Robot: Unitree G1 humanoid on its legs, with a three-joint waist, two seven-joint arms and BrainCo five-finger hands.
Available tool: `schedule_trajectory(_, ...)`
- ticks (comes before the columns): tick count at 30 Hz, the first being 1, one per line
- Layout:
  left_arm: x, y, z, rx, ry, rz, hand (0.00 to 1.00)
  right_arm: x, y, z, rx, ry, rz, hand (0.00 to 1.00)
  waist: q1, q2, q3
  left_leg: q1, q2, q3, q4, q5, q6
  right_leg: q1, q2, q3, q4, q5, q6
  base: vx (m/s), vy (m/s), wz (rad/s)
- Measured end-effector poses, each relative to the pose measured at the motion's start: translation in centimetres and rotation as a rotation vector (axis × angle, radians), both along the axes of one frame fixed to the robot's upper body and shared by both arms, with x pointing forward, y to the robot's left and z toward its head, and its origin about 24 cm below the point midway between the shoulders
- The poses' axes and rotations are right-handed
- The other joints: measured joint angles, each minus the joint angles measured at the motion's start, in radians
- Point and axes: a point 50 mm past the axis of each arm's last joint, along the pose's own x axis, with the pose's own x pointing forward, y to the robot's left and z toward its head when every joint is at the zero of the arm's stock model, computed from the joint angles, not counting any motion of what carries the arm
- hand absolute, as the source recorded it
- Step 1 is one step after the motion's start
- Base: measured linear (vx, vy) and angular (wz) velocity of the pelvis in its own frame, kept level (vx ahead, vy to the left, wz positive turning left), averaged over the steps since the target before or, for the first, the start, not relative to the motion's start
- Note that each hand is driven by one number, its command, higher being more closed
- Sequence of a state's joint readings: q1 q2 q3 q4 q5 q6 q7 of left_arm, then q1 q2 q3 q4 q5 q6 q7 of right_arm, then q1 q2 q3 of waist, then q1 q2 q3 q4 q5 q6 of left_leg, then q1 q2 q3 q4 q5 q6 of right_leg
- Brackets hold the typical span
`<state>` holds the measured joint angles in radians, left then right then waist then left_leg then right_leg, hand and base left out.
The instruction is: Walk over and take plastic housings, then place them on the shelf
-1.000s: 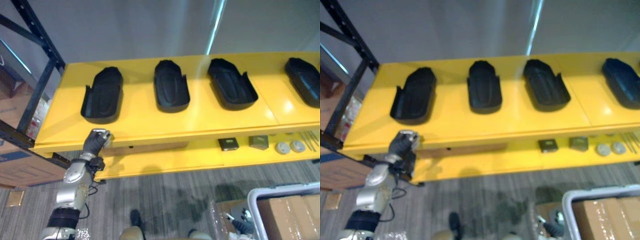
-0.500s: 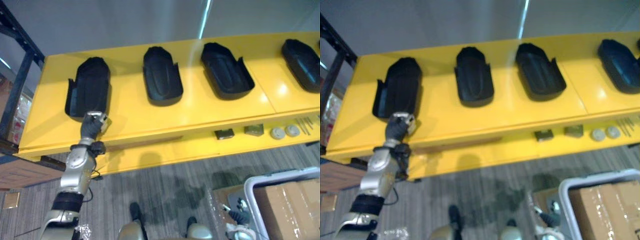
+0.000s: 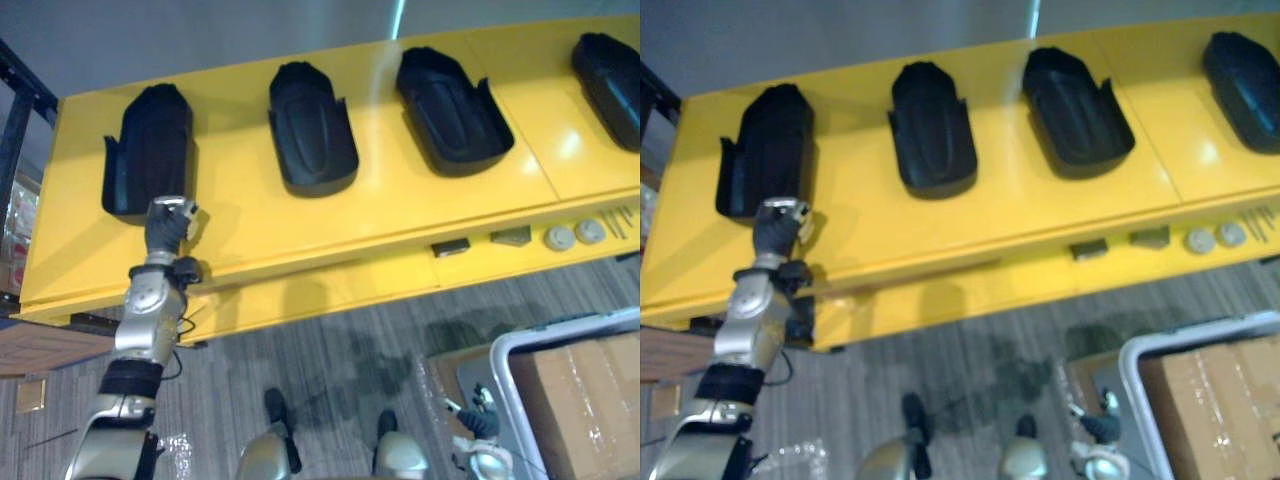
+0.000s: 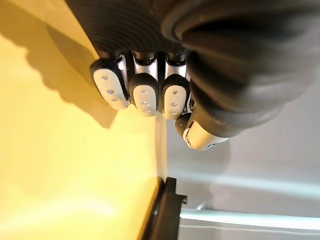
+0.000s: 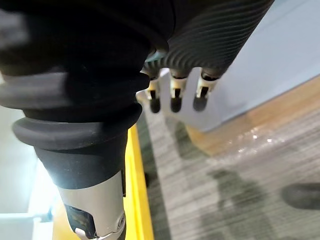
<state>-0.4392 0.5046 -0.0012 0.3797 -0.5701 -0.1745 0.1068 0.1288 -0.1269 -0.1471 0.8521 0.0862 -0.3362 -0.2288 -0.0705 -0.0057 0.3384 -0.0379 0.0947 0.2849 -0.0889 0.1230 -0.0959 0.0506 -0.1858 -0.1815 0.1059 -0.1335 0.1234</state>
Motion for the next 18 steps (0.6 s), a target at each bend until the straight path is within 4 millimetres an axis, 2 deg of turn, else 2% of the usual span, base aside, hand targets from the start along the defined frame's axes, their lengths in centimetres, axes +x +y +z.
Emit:
schedule_trajectory(10, -0.2, -0.1, 0.6, -0.013, -0.037, -0.04, 1.0, 0.4, 0.3, 0.1, 0.01, -0.012, 0.012, 0.0, 0.002, 0.0, 0.0, -0.009, -0.003, -0.021, 0.005, 0.001, 0.001, 0.007, 0.0, -0.014, -0.001, 0.0, 0.0, 0.01, 0.002, 0.05)
schedule_trajectory(13, -3.3, -0.3, 0.7, -0.071, -0.114, -0.116, 1.0, 0.1, 0.9, -0.1, 0.03, -0.004, 0.001, 0.0, 0.005, 0.0, 0.0, 0.006, -0.004, -0.033, 0.005, 0.002, 0.001, 0.031, 0.0, -0.041, -0.001, 0.0, 0.0, 0.03, -0.013, 0.12)
schedule_trajectory(15, -6.4, -0.8, 0.0, -0.133, -0.168, -0.154, 1.0, -0.9, 1.6, -0.6, 0.048, 0.025, -0.022, 0.0, 0.021, 0.004, -0.002, 0.016, -0.004, -0.061, 0.005, 0.002, 0.001, 0.057, 0.002, -0.066, -0.003, -0.001, 0.0, 0.03, -0.025, 0.24)
schedule_trajectory(16, -7.1, -1.0, -0.5, -0.164, -0.175, -0.162, 1.0, -1.2, 1.8, -0.8, 0.053, 0.035, -0.029, 0.0, 0.03, 0.006, -0.003, 0.02, -0.004, -0.062, 0.005, 0.002, 0.001, 0.063, 0.002, -0.067, -0.003, -0.001, -0.001, 0.02, -0.018, 0.24)
schedule_trajectory(17, -8.7, -0.9, -1.4, -0.204, -0.173, -0.156, 0.0, -1.7, 2.1, -1.0, 0.062, 0.047, -0.037, 0.0, 0.044, 0.007, -0.004, 0.029, -0.005, -0.07, 0.005, 0.001, 0.001, 0.077, 0.003, -0.072, -0.003, -0.001, -0.001, 0.01, -0.014, 0.2)
schedule_trajectory(18, -10.1, -0.6, -2.4, -0.225, -0.162, -0.129, 0.0, -2.3, 2.3, -1.2, 0.068, 0.06, -0.046, 0.0, 0.06, 0.009, -0.006, 0.037, -0.005, -0.08, 0.005, 0.001, 0.001, 0.092, 0.004, -0.087, -0.005, -0.002, -0.003, 0.0, -0.018, 0.25)
